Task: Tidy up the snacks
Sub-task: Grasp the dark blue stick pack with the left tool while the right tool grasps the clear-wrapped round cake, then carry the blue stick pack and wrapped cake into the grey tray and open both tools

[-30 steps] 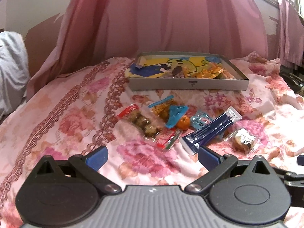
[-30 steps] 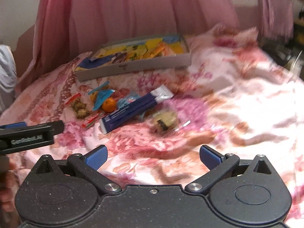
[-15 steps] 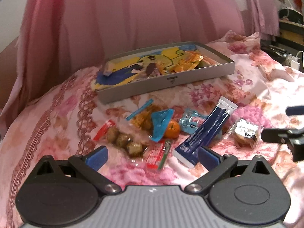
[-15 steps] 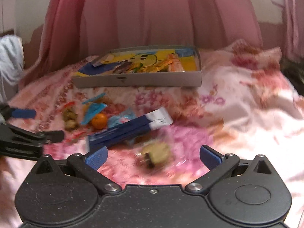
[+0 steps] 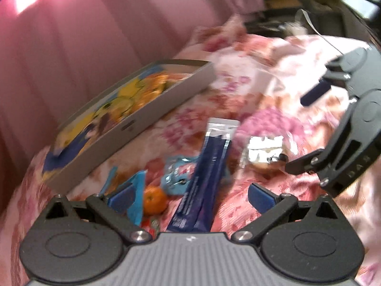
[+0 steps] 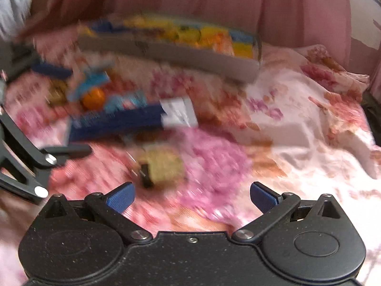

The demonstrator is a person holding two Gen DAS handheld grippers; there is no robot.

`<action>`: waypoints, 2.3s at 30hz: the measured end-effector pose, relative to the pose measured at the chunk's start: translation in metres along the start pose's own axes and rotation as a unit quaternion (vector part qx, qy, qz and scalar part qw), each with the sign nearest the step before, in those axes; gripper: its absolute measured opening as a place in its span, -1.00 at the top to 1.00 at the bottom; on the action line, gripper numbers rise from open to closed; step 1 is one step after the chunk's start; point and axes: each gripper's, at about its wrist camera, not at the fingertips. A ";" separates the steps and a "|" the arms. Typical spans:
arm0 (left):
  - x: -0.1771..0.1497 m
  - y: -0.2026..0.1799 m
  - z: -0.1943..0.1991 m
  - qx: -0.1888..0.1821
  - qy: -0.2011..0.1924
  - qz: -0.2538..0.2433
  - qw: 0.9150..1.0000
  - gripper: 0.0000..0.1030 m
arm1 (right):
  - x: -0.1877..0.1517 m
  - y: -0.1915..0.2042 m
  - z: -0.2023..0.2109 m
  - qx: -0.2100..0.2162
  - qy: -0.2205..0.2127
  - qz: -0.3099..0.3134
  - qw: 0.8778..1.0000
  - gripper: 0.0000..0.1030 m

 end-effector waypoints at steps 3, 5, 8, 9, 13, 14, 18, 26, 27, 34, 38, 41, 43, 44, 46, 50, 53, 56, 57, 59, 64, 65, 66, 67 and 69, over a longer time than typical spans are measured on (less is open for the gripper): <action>0.002 -0.006 -0.009 -0.011 0.001 -0.027 1.000 -0.99 | -0.001 -0.002 -0.001 -0.001 0.003 0.002 1.000 -0.98; 0.004 -0.005 -0.017 -0.022 0.008 -0.033 0.999 -0.97 | 0.000 -0.004 0.000 0.004 -0.002 -0.004 1.000 -0.96; 0.003 0.001 -0.027 -0.037 0.025 -0.033 0.998 -0.87 | 0.000 -0.007 0.000 0.010 -0.001 -0.006 1.000 -0.91; 0.002 0.003 -0.030 -0.043 0.031 -0.033 0.998 -0.80 | 0.000 -0.008 0.000 0.014 0.000 -0.008 1.000 -0.89; -0.001 0.009 -0.036 -0.074 0.055 -0.010 0.996 -0.44 | 0.000 -0.012 0.000 0.026 0.009 -0.012 1.000 -0.78; 0.000 0.009 -0.037 -0.079 0.060 -0.007 0.995 -0.32 | -0.001 -0.013 0.000 0.025 0.011 -0.014 1.000 -0.75; 0.005 0.008 -0.042 -0.084 0.084 0.020 0.993 -0.03 | -0.004 -0.020 0.002 0.031 0.013 -0.032 0.999 -0.70; 0.003 0.032 -0.042 -0.073 0.139 0.183 0.971 0.28 | -0.002 -0.024 0.007 0.038 -0.005 -0.060 0.997 -0.70; 0.001 0.033 -0.040 -0.066 0.145 0.202 0.966 0.30 | -0.002 -0.023 0.009 0.039 -0.008 -0.058 0.997 -0.70; -0.017 0.039 -0.015 -0.030 0.169 0.319 0.932 0.32 | 0.002 -0.009 0.009 0.065 -0.047 -0.042 0.996 -0.66; -0.026 0.039 -0.007 -0.017 0.158 0.349 0.924 0.32 | 0.003 0.009 -0.001 0.060 -0.044 0.002 0.997 -0.61; -0.028 0.038 -0.005 -0.011 0.153 0.362 0.919 0.33 | 0.002 0.017 -0.010 0.053 -0.042 0.023 0.997 -0.52; -0.027 0.038 -0.005 -0.009 0.155 0.367 0.917 0.33 | 0.002 0.020 -0.015 0.045 -0.046 0.030 0.997 -0.46; -0.027 0.039 -0.005 -0.010 0.157 0.374 0.914 0.33 | 0.003 0.021 -0.017 0.042 -0.049 0.030 0.997 -0.37; -0.028 0.041 -0.005 -0.015 0.160 0.392 0.906 0.34 | 0.003 0.022 -0.021 0.038 -0.053 0.027 0.998 -0.22; -0.031 0.042 0.000 -0.022 0.164 0.409 0.898 0.37 | 0.003 0.026 -0.021 0.040 -0.054 0.032 0.997 0.02; -0.030 0.039 0.005 -0.023 0.166 0.412 0.896 0.38 | 0.002 0.029 -0.017 0.051 -0.055 0.039 0.996 0.03; -0.031 0.040 0.011 -0.028 0.167 0.429 0.887 0.38 | 0.002 0.034 -0.012 0.053 -0.058 0.046 0.996 0.04; -0.031 0.039 0.013 -0.028 0.168 0.433 0.885 0.39 | 0.001 0.037 -0.010 0.050 -0.058 0.051 0.996 0.04; -0.032 0.038 0.017 -0.031 0.170 0.440 0.881 0.40 | 0.001 0.041 -0.006 0.044 -0.058 0.059 0.996 0.04; -0.037 0.039 0.029 -0.055 0.177 0.470 0.863 0.40 | -0.001 0.042 0.014 0.029 -0.075 0.064 0.995 0.04; -0.038 0.039 0.031 -0.058 0.179 0.476 0.859 0.40 | -0.001 0.040 0.018 0.027 -0.081 0.059 0.995 0.04; -0.039 0.039 0.034 -0.060 0.180 0.481 0.856 0.40 | -0.001 0.038 0.022 0.027 -0.085 0.053 0.995 0.04; -0.040 0.039 0.036 -0.062 0.181 0.484 0.854 0.40 | -0.001 0.036 0.025 0.025 -0.090 0.047 0.995 0.04; -0.040 0.040 0.040 -0.065 0.182 0.485 0.853 0.42 | -0.001 0.032 0.031 0.018 -0.101 0.036 0.994 0.04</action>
Point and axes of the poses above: each gripper's, at about its wrist camera, not at the fingertips, and z roughly against the way its jaws point, y to its left, x to its top, and after that the axes turned 2 degrees about x, right-handed
